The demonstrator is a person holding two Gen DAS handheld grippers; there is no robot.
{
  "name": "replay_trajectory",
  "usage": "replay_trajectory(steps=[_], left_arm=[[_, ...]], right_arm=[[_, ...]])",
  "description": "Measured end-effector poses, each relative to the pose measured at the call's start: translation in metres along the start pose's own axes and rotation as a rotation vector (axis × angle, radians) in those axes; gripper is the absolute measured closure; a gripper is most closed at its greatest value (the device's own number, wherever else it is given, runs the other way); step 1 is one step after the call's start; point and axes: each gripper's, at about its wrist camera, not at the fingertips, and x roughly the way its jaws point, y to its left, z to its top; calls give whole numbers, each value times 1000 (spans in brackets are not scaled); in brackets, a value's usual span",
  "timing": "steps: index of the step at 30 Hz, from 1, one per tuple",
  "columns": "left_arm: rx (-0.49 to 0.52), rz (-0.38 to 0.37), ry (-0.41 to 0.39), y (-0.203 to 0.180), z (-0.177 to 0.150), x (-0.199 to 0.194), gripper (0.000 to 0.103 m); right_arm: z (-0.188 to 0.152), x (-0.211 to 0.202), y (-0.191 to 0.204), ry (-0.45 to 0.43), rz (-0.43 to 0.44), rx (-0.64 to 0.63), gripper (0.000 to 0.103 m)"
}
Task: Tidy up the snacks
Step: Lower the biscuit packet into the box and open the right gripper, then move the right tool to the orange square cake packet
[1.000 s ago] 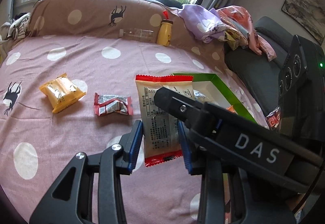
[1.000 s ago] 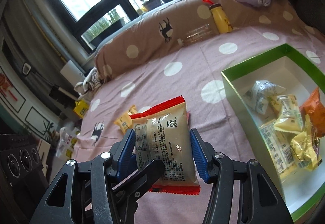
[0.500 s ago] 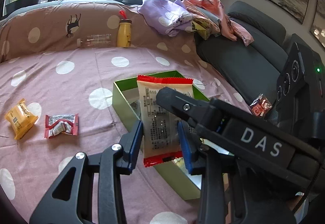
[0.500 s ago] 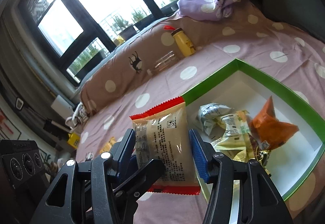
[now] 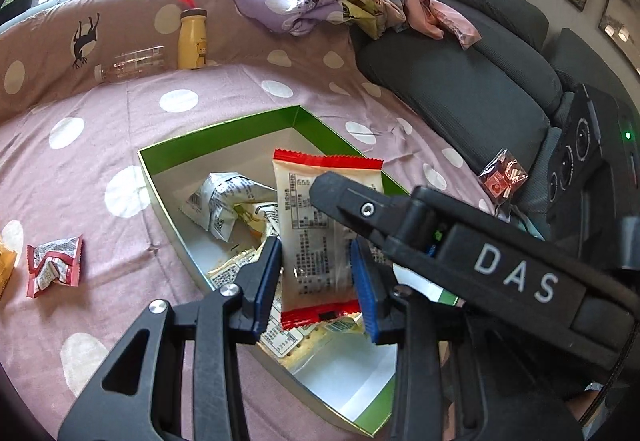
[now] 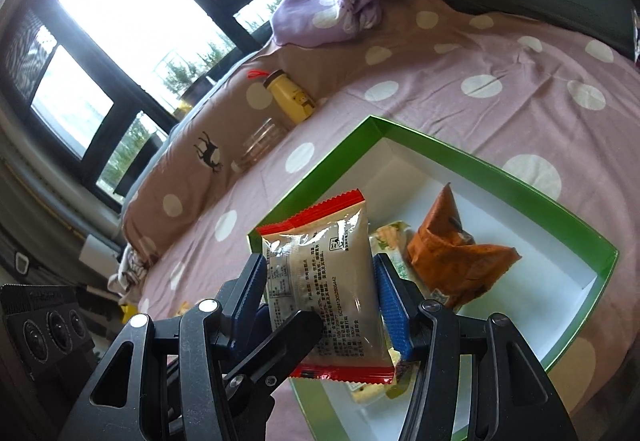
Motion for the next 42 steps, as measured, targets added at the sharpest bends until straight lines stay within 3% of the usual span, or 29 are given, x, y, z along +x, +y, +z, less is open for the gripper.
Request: replay_trajectory(steps=[7, 12, 16, 19, 27, 38, 42], left_arm=[[-46, -31, 85, 1, -3, 26, 68], [-22, -16, 74, -3, -8, 23, 64], [-29, 6, 42, 3, -10, 8, 51], [-53, 33, 1, 15, -13, -13, 38], [-169, 179, -104, 68, -29, -90, 23], [-429, 522, -203, 171, -96, -178, 21], [-513, 576, -226, 207, -112, -197, 21]], right_arm=[[2, 10, -22, 33, -78, 49, 45], [3, 4, -22, 1, -105, 51, 45], [5, 0, -19, -18, -108, 44, 45], [6, -3, -14, -40, -109, 32, 34], [0, -10, 19, -83, -69, -64, 17], [-23, 0, 67, -57, -72, -211, 15], [-39, 10, 89, -20, -28, -271, 15]])
